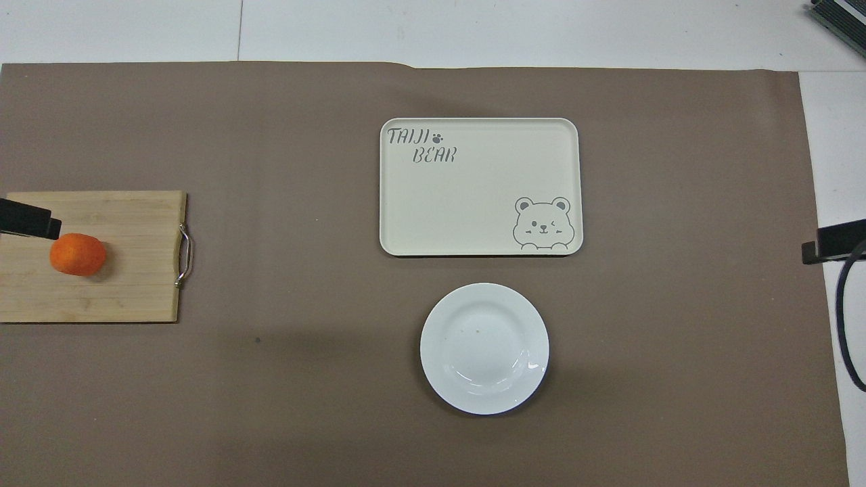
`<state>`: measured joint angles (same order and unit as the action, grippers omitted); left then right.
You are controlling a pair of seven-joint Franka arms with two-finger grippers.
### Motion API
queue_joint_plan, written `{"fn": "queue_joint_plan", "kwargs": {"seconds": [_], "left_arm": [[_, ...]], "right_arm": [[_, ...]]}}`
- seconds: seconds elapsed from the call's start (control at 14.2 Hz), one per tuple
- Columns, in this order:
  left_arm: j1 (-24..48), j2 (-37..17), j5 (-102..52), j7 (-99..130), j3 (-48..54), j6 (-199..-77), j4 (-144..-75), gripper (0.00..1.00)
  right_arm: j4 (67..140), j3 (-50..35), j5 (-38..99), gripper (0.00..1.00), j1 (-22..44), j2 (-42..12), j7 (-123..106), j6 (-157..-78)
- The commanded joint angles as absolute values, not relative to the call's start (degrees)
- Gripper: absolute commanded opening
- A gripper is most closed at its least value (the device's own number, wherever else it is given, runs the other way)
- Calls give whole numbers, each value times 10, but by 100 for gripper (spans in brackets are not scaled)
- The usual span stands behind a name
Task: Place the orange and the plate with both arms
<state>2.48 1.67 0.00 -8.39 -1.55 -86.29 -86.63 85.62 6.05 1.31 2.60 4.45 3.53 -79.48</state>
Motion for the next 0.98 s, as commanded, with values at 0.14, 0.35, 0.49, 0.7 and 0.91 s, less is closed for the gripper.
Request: {"fn": "queue_joint_plan", "kwargs": {"seconds": [0.14, 0.35, 0.49, 0.7, 0.91], "left_arm": [[22, 28, -2, -92, -14, -863, -877, 100], [20, 29, -2, -93, -14, -864, -879, 100], [21, 29, -2, -93, -14, -866, -879, 100], [20, 30, -3, -95, -14, -868, -882, 100], [20, 30, -3, -96, -14, -869, -882, 100]], "right_arm": [[867, 59, 19, 100, 25, 61, 45, -778], [867, 62, 19, 100, 21, 61, 45, -784], [867, 61, 19, 100, 22, 61, 47, -785], [867, 60, 20, 100, 22, 61, 47, -785], [867, 61, 19, 100, 21, 61, 44, -784]]}}
